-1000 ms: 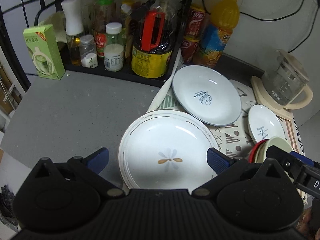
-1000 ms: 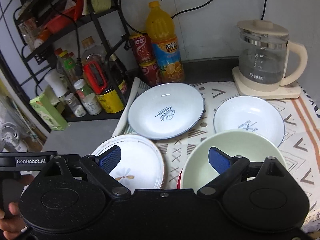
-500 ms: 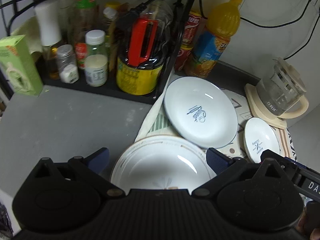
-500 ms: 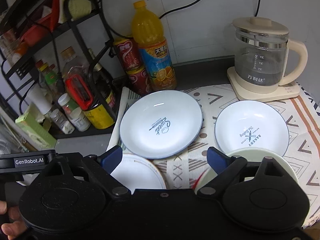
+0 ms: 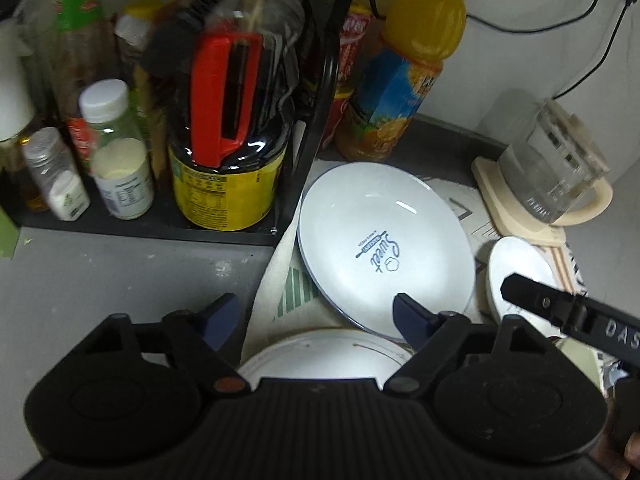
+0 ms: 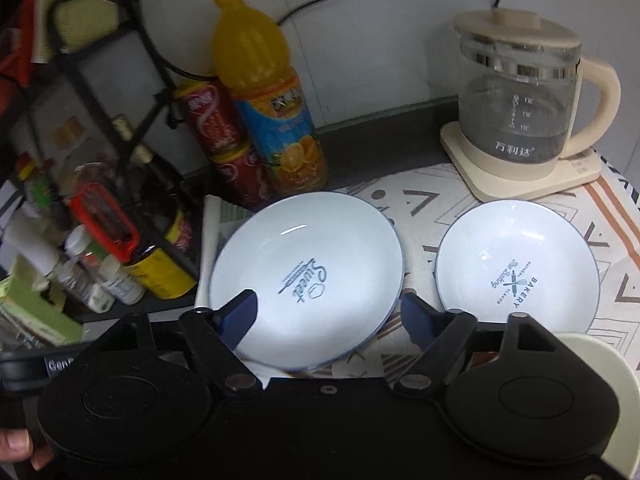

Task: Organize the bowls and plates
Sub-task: 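Close both grippers on the rim of the white 'Sweet' plate, then lift the 'Sweet' plate with both grippers over the flower-print plate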

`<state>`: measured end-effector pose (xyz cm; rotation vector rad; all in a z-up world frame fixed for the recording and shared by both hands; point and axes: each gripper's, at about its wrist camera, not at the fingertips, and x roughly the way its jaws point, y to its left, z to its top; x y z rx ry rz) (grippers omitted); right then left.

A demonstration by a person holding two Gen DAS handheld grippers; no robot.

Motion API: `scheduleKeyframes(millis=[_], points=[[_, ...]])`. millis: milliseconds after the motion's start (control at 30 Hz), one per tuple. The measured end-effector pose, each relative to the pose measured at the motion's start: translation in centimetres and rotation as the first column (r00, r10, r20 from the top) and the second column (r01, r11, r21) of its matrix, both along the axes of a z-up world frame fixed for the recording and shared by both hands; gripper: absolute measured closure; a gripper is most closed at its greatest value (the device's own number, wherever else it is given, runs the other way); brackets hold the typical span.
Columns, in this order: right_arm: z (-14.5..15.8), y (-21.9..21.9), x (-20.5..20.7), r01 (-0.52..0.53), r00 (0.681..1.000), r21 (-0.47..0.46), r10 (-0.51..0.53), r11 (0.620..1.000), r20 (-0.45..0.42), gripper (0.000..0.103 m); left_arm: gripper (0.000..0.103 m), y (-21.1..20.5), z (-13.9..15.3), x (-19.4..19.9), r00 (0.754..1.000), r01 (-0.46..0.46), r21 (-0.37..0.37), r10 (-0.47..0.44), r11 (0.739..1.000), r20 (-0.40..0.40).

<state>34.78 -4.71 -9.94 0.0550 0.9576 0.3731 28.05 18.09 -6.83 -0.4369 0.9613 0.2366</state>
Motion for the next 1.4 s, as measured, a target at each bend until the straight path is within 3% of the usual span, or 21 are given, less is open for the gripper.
scheduleKeyframes(millis=[167,767,900,1000,1167,1400], points=[[-1.2,0.7,1.5,0.028,0.999,-0.018,-0.028,0.999,-0.028,0.030,0.033,0.6,-1.9,2.0,0.999,0.029,-0.017,-0.029,0.999,-0.040],[-7.4,3.0,6.3,0.109,0.977,-0.190,-0.140,0.976,-0.161,0.032,0.052,2.1,-6.5,6.0,0.993,0.047,-0.050,-0.052,0.998,-0.107],[-9.0,3.4,6.7,0.119,0.968,-0.226,-0.163,0.967,-0.189,0.036,0.054,2.3,-7.2,6.3,0.992,0.049,-0.047,-0.054,0.998,-0.110],[-10.1,3.3,6.6,0.122,0.959,-0.217,-0.172,0.968,-0.224,0.044,0.055,2.0,-7.4,6.5,0.992,0.063,-0.029,-0.066,0.998,-0.107],[-10.4,3.2,6.2,0.136,0.968,-0.200,-0.173,0.970,-0.182,0.050,0.057,1.5,-7.5,6.7,0.991,0.079,-0.009,-0.080,0.997,-0.109],[-10.0,1.5,5.3,0.176,0.971,-0.156,-0.198,0.972,-0.137,0.074,0.068,0.6,-6.2,6.6,0.989,0.101,0.019,-0.098,0.995,-0.115]])
